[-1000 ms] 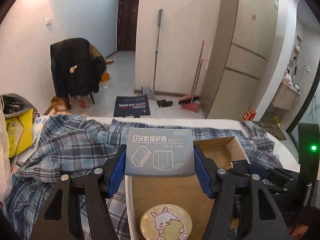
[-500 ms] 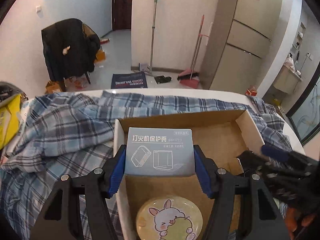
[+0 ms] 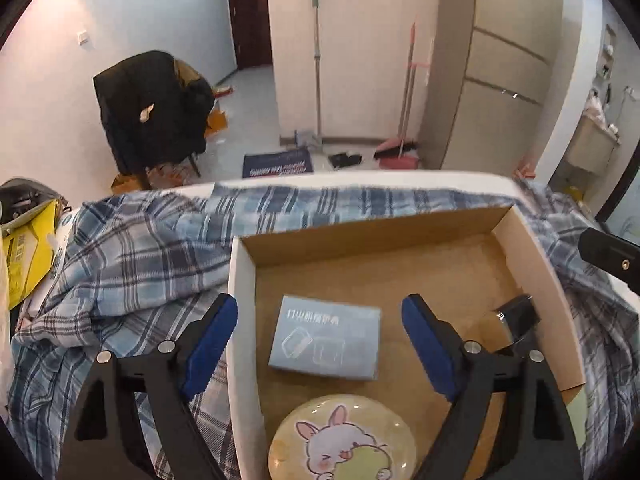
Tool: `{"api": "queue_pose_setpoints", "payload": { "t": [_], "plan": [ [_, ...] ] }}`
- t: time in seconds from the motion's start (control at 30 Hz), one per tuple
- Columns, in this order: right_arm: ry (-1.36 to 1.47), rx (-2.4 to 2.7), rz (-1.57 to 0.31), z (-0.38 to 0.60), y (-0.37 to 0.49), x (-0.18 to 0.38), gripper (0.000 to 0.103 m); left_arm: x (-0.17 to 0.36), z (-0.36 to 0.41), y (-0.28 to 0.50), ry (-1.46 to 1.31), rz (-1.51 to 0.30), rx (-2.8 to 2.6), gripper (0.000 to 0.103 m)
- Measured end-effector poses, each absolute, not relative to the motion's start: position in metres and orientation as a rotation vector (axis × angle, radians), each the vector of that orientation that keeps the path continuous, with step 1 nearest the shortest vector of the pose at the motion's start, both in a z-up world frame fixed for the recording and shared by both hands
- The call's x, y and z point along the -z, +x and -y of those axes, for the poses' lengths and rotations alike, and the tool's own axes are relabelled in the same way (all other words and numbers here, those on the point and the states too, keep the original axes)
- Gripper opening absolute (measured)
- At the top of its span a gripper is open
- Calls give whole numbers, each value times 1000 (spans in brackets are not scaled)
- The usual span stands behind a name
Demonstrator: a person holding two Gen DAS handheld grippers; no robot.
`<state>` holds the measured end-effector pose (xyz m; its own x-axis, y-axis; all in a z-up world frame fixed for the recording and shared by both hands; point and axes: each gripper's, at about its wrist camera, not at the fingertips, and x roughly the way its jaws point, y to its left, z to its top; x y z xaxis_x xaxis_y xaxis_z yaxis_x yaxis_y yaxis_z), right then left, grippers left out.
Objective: Organize rigid objects
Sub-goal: 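Lower grey box into tray, open left gripper while right drops small black box in tray, then move the right gripper to the orange translucent box and grasp it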
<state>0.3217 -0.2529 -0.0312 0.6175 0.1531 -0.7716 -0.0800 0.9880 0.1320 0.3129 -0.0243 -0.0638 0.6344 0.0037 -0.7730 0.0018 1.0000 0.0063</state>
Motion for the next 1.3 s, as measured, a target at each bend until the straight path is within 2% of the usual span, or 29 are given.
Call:
{"api": "queue_pose_setpoints", "payload": {
  "t": [0.1,0.23,0.5,0.63,0.83,0.93,1.13,1.3],
  "plan": [
    [96,-145,-858,255,311,15,69,44,22,304,-26,-830,16,86],
    [45,-149,-844,254,294,0,69,10,19,280,-92,-708,43,86],
    [2,-152,-805,265,247,-22,70,-37,25,217,-2,-582,90,86],
    [82,-232,-829,271,223,-29,76,-54,21,175,-44,-511,121,86],
    [109,-225,-754,281,178,-39,79,-68,19,115,-51,-421,157,89],
    [106,-232,-739,283,162,-39,79,-72,13,95,-107,-429,215,102],
    [72,-239,-761,286,141,-22,79,-72,12,62,-29,-373,197,103],
    [47,-204,-788,288,127,2,79,-46,14,53,-28,-436,258,103]
  ]
}}
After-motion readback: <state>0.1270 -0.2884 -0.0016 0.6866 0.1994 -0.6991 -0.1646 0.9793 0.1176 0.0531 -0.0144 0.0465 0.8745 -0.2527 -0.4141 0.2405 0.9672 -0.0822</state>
